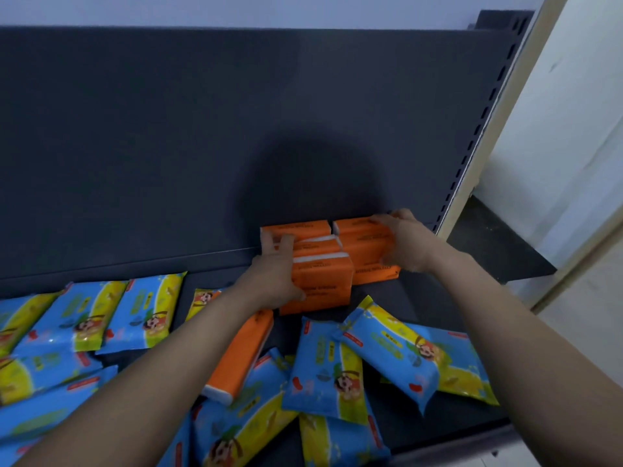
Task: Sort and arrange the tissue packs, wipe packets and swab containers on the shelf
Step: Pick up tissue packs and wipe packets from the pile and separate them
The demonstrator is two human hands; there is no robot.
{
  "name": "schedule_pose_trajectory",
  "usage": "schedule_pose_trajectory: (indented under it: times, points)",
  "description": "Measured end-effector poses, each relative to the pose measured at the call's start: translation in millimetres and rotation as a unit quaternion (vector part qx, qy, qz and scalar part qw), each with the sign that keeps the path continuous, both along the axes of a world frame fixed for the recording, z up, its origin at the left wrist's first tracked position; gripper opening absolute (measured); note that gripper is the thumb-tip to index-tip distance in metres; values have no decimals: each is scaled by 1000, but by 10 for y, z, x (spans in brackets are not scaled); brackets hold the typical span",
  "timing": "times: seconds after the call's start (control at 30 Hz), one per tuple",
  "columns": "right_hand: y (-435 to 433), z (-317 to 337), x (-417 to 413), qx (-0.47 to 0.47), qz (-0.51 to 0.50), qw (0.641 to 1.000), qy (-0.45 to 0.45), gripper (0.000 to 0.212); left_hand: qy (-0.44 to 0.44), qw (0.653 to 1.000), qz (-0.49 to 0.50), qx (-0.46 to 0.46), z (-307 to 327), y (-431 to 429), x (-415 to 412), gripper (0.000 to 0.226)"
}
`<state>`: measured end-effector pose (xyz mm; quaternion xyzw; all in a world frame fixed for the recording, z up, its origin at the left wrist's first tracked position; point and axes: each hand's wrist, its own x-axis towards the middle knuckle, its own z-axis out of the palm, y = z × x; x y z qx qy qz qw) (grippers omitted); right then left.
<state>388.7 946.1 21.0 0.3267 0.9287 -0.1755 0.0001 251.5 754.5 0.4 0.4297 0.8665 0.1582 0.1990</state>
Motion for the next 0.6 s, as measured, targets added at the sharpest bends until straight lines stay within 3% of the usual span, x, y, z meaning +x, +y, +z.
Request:
schedule_pose_trajectory:
  times: [0.13, 0.23, 0.37, 0.5, 0.6]
  points:
    - [-49, 119, 80, 48, -9, 999, 8, 80, -16, 999, 22, 21, 179, -60, 28, 103]
    - [-140, 232, 92, 85, 11, 992, 98, 60, 3, 997, 43, 61, 296, -126, 56, 89]
    - [-384, 290, 49, 36, 70, 977, 196, 32, 10, 987, 82, 136, 370, -294, 71, 67]
    - [-665, 297, -13, -8, 125, 968, 216, 17, 11, 977, 120, 179, 417, -520, 40, 32]
    - [-838, 296, -47, -30, 154, 964, 215, 13, -10, 979, 133, 157, 371, -691, -17, 25]
